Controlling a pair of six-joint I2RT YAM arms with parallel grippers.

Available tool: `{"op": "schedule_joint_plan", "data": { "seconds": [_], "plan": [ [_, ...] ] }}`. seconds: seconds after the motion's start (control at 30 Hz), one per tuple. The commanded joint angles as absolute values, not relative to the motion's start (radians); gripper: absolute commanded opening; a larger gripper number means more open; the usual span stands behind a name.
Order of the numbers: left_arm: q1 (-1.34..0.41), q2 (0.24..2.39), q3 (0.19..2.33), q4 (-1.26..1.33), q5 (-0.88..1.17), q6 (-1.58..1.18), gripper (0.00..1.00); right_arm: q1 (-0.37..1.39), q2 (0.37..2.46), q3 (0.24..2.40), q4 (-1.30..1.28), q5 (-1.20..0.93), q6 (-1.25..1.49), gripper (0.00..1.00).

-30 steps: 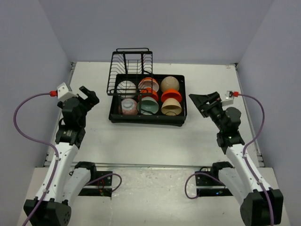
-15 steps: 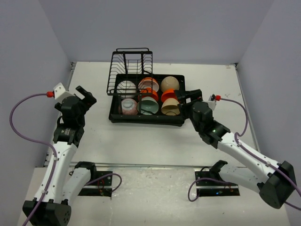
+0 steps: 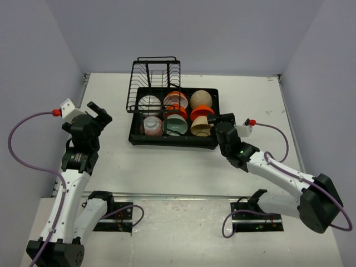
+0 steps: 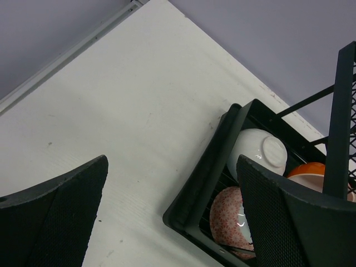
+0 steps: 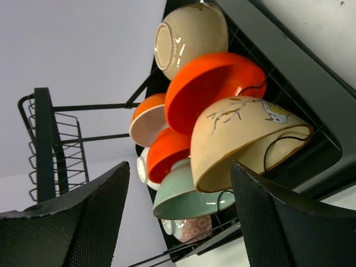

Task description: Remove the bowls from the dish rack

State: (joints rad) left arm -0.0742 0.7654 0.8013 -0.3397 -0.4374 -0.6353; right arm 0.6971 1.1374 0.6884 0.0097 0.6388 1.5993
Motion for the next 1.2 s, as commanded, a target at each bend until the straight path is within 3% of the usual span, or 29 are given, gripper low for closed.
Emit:
{"op": "schedule_joint_plan", "data": {
  "seconds": [0.0, 0.33, 0.53, 0.63, 0.93, 1.07, 1.17],
  "plan": [
    [-0.072, 0.756, 0.824, -0.356, -0.472, -0.626, 0.97, 0.724, 1.172, 0.678, 0.060, 0.706, 1.672, 0.73],
    [-0.072, 0.762, 0.822, -0.361, -0.495, -0.601, 0.98, 0.772, 1.327, 0.709, 0.149, 0.742, 1.744, 0.73],
    [-0.072, 0.761, 0.811, -0.360, -0.505, -0.586, 0.98, 0.772, 1.384, 0.747, 0.163, 0.767, 1.755, 0.63],
    [-0.072, 0.753, 0.808, -0.356, -0.515, -0.574, 0.99, 0.772, 1.408, 0.775, 0.166, 0.784, 1.735, 0.62],
    [-0.072, 0.744, 0.793, -0.350, -0.511, -0.572, 0.99, 0.770, 1.468, 0.844, 0.106, 0.842, 1.733, 0.43],
    [-0.072, 0.730, 0.788, -0.348, -0.520, -0.566, 1.00, 0.770, 1.474, 0.834, 0.097, 0.844, 1.755, 0.26],
    [-0.072, 0.726, 0.790, -0.350, -0.517, -0.565, 1.00, 0.770, 1.480, 0.835, 0.078, 0.848, 1.764, 0.23]
  ]
}}
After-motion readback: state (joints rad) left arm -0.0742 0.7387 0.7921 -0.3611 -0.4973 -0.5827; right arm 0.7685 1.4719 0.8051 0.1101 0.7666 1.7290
